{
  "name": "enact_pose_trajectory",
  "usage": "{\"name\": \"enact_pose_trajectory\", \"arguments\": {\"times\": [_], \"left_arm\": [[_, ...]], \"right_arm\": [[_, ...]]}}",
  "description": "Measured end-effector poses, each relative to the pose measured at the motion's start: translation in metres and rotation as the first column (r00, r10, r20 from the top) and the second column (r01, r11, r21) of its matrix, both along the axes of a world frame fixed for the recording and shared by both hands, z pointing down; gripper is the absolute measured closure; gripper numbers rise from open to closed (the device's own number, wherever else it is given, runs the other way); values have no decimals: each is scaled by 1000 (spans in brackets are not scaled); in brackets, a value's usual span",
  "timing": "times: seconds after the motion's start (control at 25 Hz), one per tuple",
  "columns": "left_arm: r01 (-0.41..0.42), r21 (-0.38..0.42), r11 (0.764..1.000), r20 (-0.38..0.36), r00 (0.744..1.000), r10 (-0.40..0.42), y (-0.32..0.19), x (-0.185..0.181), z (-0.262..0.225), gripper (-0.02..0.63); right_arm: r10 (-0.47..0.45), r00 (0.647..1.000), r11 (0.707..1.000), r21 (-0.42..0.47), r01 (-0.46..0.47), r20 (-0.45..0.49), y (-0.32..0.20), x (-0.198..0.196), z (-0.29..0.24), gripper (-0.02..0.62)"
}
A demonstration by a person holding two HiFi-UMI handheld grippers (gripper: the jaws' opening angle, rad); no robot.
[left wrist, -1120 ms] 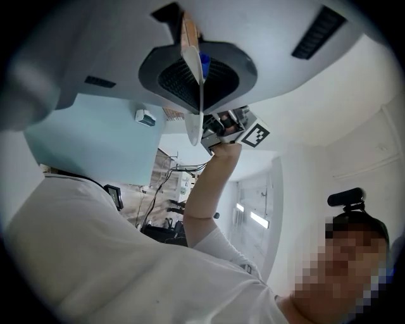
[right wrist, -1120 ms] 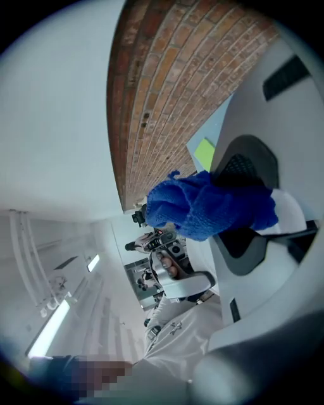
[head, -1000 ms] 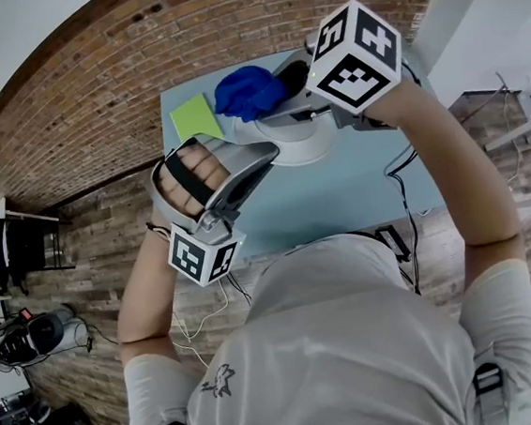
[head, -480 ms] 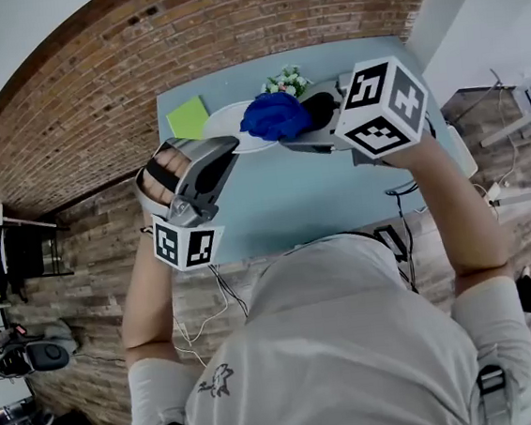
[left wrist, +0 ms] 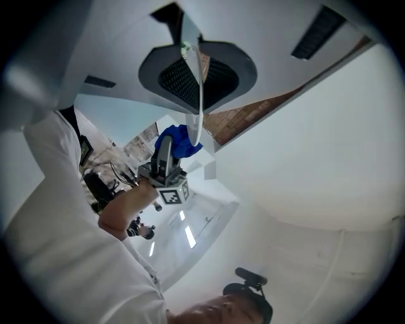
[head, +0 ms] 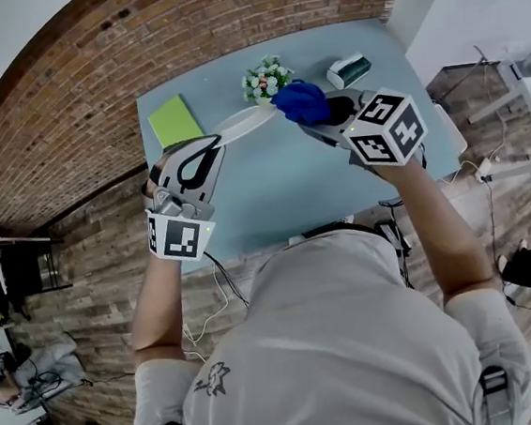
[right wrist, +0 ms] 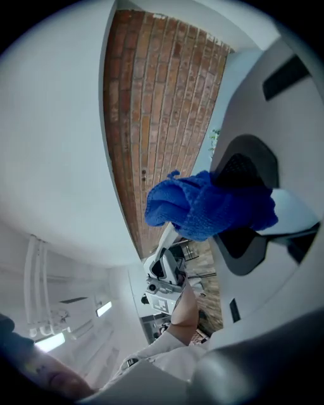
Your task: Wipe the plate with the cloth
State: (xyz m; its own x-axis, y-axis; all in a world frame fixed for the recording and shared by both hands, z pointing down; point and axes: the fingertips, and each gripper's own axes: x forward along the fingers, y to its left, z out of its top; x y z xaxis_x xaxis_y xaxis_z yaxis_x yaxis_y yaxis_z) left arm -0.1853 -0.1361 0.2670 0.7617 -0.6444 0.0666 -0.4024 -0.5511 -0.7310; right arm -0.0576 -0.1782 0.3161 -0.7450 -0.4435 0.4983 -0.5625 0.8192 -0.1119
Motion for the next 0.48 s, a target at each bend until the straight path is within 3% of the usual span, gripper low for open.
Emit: {"name": "enact_pose_trajectory", "arguments": {"times": [0.24, 0.4, 0.48], "left_arm": [[-37, -175, 984, -82, 996, 23, -17, 31, 30, 588], [-75, -325, 943, -233, 973, -3, -33, 51, 49, 588], [-70, -390, 918, -268, 963, -40, -41, 63, 63, 588]], "right_arm": [[101, 992, 993, -62, -97, 72, 7, 22, 47, 453], [152, 985, 987, -72, -146, 78, 11, 41, 72, 453], [172, 981, 983, -77, -166, 85, 9, 51, 82, 451]]}}
